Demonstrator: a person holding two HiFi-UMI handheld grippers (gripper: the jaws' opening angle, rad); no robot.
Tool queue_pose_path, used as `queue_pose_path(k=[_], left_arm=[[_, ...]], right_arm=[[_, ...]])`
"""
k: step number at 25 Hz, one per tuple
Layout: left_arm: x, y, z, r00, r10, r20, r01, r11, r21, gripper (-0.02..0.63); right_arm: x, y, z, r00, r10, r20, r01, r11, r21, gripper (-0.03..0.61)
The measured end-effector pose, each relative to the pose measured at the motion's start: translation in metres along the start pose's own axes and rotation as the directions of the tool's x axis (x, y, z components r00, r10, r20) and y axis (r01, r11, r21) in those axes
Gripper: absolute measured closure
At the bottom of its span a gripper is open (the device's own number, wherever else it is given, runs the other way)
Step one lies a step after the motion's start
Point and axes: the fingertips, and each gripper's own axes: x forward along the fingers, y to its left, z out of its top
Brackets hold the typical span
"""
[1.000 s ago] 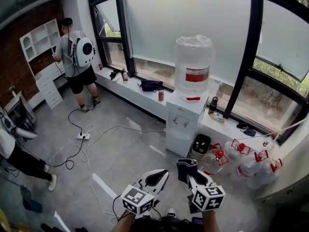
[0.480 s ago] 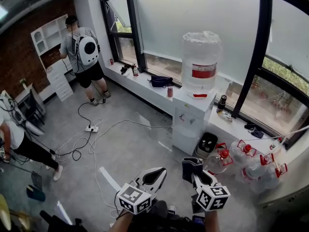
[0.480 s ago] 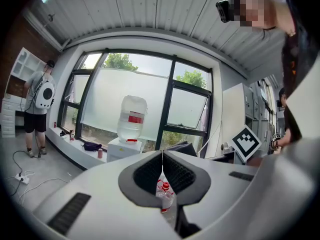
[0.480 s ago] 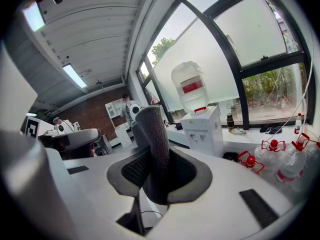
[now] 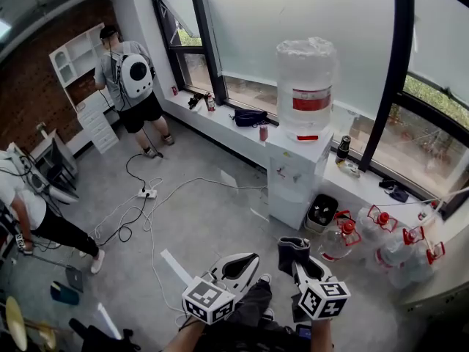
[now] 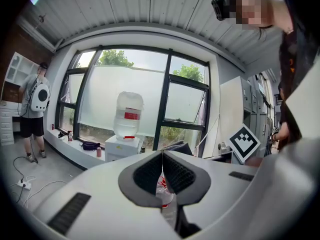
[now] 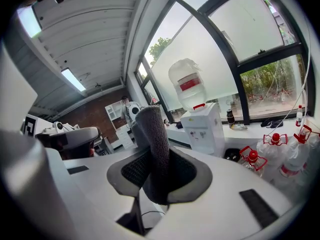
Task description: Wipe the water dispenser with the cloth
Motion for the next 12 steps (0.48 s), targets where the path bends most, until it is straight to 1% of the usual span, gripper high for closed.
queue_pose_path(k=[7, 12], left_arm=[[0.026, 0.009, -0.002, 1.0, -0.022, -0.014, 0.022, 1.0, 0.007, 0.595], [0.036, 0.024, -0.003, 0.999, -0.033, -0.03, 0.034, 0.999, 0.031, 0.595]], right_arm=[[0.007, -0.012, 0.003, 1.0, -0.015, 0.002, 0.015, 1.0, 0.007, 0.474], [0.029, -0.025, 0.006, 0.999, -0.042, -0.01, 0.042, 0.999, 0.026, 0.474]])
